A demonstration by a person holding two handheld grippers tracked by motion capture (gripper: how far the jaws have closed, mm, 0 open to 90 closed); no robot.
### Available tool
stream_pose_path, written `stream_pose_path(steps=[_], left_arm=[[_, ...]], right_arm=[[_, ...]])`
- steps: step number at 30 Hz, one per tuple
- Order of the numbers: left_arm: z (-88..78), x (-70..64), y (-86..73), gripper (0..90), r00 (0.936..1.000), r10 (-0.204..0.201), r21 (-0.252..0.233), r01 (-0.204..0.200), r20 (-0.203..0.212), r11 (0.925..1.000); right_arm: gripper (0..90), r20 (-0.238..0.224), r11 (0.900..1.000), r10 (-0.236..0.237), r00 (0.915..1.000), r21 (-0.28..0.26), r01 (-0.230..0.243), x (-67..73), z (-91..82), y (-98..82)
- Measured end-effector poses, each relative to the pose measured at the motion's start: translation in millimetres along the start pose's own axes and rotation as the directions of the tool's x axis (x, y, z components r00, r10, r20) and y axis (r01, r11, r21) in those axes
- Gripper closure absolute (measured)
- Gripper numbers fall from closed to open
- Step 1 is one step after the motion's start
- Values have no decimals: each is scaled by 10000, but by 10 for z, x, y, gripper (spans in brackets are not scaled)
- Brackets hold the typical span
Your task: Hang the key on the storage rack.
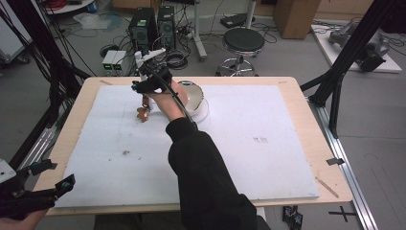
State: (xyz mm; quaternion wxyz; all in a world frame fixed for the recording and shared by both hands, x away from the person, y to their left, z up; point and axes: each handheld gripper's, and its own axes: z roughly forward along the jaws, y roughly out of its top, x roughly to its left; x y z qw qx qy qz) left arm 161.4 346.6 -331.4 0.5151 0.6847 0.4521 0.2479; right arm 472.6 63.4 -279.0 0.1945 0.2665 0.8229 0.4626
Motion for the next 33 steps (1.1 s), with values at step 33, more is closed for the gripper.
stream_pose_path(steps=[33], left_arm=[[902,-14,372,58,9904,559,206,-590,1262,9980]], right_arm=[[107,255,9852,1664,9857,-465,-1651,-829,-1591,-1077]])
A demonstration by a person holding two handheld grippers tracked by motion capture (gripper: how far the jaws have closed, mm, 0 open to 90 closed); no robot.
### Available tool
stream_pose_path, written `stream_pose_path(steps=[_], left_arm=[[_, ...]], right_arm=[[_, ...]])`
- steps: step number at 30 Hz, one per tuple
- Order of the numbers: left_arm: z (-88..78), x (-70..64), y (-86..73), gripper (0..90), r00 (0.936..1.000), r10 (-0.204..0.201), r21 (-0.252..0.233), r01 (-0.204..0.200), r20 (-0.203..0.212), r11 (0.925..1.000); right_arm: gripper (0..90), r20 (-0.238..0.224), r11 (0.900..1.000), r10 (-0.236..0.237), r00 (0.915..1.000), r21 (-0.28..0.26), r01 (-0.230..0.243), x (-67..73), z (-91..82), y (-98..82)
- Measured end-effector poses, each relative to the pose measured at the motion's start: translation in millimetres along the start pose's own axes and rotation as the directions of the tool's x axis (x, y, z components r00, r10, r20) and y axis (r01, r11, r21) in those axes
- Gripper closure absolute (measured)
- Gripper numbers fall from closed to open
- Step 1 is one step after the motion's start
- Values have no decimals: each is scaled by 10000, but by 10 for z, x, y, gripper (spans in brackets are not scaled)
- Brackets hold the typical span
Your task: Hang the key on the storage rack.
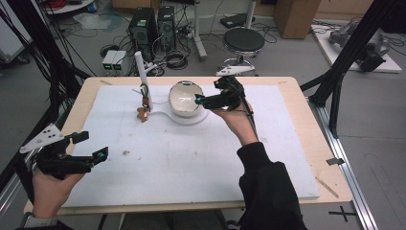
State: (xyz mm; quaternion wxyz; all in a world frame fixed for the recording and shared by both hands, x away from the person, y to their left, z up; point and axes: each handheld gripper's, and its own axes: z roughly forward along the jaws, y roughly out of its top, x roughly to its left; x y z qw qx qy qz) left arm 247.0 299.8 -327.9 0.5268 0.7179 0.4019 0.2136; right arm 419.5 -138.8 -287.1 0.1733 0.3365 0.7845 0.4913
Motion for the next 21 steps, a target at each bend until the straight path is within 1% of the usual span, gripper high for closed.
stream_pose_path(steps=[2,3,4,5,6,8,10,11,12,13,16,17,19,20,21], left_arm=[[44,13,18,58,10000,-13,-18,13,37,10000],[63,25,27,58,10000,4,-20,-4,66,10000],[80,33,35,58,10000,-20,-36,20,59,10000],[95,39,41,58,10000,-57,-65,58,76,10000],[109,44,48,58,9999,-62,-75,63,90,10000],[133,50,62,58,9999,-83,-104,84,121,9999],[152,61,80,58,9999,-81,-161,84,145,9998],[163,67,89,58,9998,-92,-198,95,165,9998],[175,74,97,58,9998,-92,-221,97,191,9997],[191,78,104,58,9998,-106,-234,111,189,9997],[245,103,116,58,9997,-146,-246,150,177,9996],[265,110,118,58,9996,-204,-272,209,189,9994],[296,121,123,58,9996,-197,-240,201,179,9995],[313,122,124,58,9997,-179,-254,183,150,9995],[329,118,124,58,9998,-177,-261,179,96,9995]], right_arm=[[107,153,9998,176,9997,-111,-174,-51,-120,-91],[107,153,9998,176,9997,-111,-174,-51,-120,-91],[107,279,9998,168,9995,-125,-165,-84,-237,-182],[107,279,9998,168,9995,-125,-165,-84,-237,-182],[107,364,9998,113,9993,-159,-107,-104,-295,-228],[107,542,9997,171,9984,-166,-162,-144,-415,-316],[107,743,9991,133,9971,-423,-101,-192,-545,-420],[107,890,9984,158,9959,-552,-109,-250,-665,-533],[107,890,9984,158,9959,-552,-109,-250,-665,-533],[107,1053,9984,260,9941,-530,-205,-301,-772,-648],[107,1198,9983,304,9923,-526,-242,-377,-937,-826],[107,1198,9983,304,9923,-526,-242,-377,-937,-826],[107,1239,9975,513,9910,-544,-448,-428,-1058,-952],[107,1317,9969,670,9890,-500,-608,-488,-1186,-1085],[107,1394,9966,718,9876,-490,-655,-515,-1255,-1154]])
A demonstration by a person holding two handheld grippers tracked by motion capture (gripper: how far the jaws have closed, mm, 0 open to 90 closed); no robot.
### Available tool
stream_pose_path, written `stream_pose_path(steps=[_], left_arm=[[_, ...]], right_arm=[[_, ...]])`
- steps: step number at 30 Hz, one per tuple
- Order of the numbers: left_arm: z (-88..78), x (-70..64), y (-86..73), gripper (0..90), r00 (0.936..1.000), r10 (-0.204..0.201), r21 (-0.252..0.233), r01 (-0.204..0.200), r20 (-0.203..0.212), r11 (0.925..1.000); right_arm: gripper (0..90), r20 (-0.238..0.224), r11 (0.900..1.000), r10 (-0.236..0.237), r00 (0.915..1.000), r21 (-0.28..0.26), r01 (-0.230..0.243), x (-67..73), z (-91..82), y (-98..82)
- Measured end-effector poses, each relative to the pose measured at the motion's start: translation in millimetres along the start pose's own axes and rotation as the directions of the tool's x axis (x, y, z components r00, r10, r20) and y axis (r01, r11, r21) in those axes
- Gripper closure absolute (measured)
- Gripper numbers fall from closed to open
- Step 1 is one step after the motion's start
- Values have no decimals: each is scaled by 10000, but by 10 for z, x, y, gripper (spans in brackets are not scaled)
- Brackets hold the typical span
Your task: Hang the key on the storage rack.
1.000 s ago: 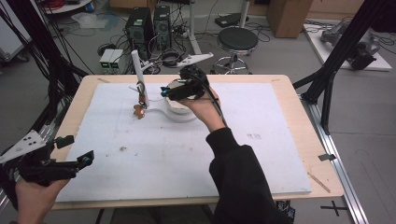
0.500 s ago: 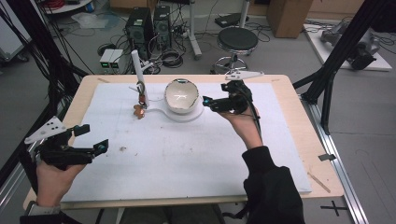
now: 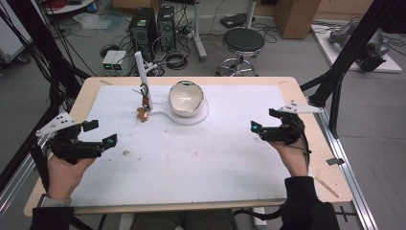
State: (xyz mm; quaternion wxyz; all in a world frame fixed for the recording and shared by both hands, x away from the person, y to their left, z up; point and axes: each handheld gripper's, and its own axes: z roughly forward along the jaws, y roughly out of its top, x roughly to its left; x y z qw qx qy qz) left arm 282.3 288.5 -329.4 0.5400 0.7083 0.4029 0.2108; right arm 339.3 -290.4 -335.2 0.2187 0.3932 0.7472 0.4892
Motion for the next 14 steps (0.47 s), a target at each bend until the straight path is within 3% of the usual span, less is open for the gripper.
stream_pose_path(steps=[2,3,4,5,7,10,14], left_arm=[[31,-3,-3,58,9999,108,77,-108,-56,9999],[57,-6,-6,58,9998,172,126,-171,-102,9998],[72,-8,-7,58,9997,185,186,-182,-130,9997],[88,-13,-9,58,9998,164,237,-161,-129,9996],[112,-29,-8,58,9997,233,237,-231,-110,9995],[126,-55,1,58,9996,251,193,-249,-87,9995],[137,-77,8,58,9995,299,309,-297,-56,9991]], right_arm=[[107,68,10000,20,10000,-75,-20,-44,-72,-70],[107,257,9998,-143,9996,-103,146,-166,-225,-214],[107,257,9998,-143,9996,-103,146,-166,-225,-214],[107,401,9994,160,9991,289,-171,-294,-339,-275],[107,384,9979,642,9972,-130,-638,-405,-487,-352],[107,577,9953,880,9945,-468,-853,-498,-630,-397],[107,678,9930,965,9930,-746,-914,-518,-680,-390]])
